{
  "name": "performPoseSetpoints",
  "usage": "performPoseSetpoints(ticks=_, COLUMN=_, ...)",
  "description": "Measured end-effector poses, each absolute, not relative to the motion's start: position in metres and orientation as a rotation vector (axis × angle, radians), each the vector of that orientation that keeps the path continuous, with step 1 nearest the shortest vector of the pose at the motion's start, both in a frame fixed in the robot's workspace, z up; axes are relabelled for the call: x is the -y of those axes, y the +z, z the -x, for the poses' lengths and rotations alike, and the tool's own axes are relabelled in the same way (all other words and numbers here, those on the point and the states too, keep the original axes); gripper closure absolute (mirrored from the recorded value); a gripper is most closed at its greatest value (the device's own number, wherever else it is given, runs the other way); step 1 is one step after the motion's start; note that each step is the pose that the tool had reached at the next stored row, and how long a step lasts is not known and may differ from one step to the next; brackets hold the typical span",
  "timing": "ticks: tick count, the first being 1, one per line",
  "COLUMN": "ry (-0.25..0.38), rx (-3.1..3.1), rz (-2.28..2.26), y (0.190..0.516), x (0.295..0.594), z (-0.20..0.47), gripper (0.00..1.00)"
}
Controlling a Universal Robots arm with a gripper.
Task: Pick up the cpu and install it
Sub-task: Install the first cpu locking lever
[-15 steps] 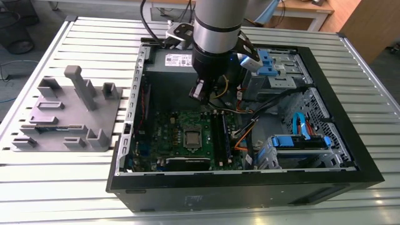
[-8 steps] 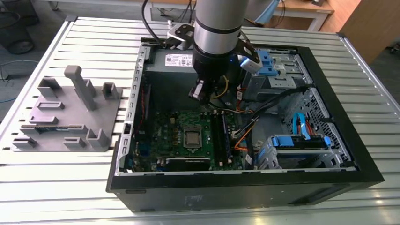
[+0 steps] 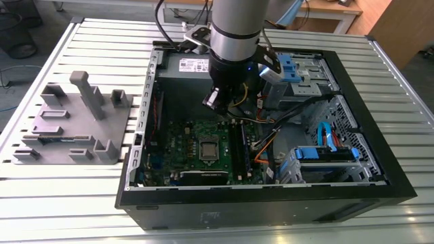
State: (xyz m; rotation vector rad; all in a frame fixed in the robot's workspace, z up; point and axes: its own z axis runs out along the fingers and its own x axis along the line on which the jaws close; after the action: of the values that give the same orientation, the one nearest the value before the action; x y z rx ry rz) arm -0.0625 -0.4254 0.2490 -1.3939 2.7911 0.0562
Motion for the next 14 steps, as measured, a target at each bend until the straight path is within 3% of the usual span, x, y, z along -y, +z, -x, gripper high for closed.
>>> performPoseSetpoints(ticks=14, ry=0.017, rx=-2.885, rz=1.208, y=0.2452, x=0.4253, z=0.0625, gripper=0.89)
